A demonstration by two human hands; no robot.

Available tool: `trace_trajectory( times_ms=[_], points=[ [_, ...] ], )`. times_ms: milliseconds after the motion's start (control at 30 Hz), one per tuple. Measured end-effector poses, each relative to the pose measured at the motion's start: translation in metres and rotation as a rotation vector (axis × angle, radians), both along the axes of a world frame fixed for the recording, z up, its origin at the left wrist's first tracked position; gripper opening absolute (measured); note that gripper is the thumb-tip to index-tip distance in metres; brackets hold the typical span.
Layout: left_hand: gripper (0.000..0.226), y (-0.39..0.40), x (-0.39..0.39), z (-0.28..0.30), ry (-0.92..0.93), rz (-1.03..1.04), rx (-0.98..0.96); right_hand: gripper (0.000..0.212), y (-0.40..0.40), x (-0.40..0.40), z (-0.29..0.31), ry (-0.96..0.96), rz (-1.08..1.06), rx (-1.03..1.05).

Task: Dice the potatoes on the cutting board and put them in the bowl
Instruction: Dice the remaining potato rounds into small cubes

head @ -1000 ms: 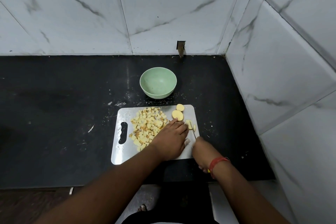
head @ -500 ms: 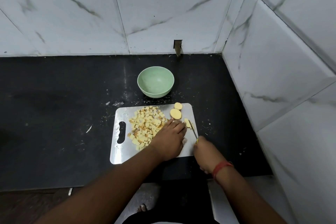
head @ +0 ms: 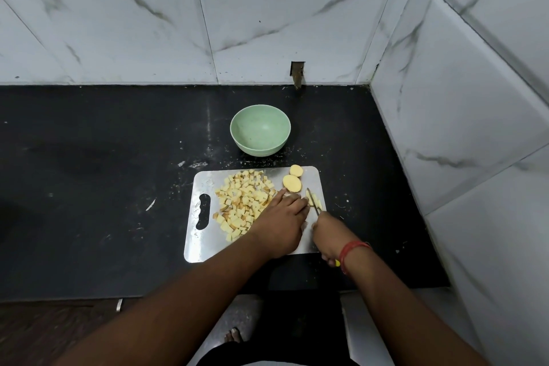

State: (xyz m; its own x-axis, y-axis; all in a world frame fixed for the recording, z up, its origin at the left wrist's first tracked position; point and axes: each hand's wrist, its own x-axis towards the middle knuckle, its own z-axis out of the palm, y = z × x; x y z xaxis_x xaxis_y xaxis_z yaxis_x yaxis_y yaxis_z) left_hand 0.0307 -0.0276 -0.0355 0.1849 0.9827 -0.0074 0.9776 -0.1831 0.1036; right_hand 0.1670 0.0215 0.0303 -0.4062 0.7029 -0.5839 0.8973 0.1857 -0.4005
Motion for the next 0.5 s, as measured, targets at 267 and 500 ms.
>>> trace_trajectory(
  times_ms=[267,500],
  points=[
    [0.054,-0.001,0.003,0.0,0.046,0.016,-0.027,0.032,-0.015,0.013,-0.007,-0.004,-0.043,-0.044],
    [0.056,-0.001,0.005,0.006,0.046,0.027,-0.053,0.034,-0.029,0.034,-0.011,-0.034,-0.042,-0.079]
  ],
)
